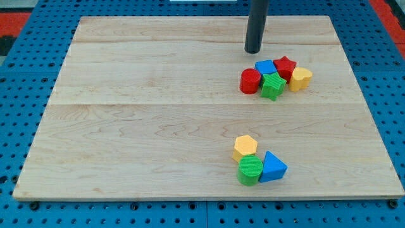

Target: Place your arm parallel to the right of the hexagon

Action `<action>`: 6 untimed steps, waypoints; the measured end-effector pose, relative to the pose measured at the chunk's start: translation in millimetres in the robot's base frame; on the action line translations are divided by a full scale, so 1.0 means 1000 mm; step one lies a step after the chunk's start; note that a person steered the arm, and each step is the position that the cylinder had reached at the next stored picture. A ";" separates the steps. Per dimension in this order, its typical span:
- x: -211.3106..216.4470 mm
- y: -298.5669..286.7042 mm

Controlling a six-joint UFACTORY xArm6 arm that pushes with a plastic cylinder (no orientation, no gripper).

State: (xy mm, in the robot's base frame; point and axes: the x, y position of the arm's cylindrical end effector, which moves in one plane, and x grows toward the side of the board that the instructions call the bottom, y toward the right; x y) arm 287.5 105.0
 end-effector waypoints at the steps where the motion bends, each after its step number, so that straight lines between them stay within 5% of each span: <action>1: -0.012 0.009; 4: 0.078 0.224; 6: 0.210 0.222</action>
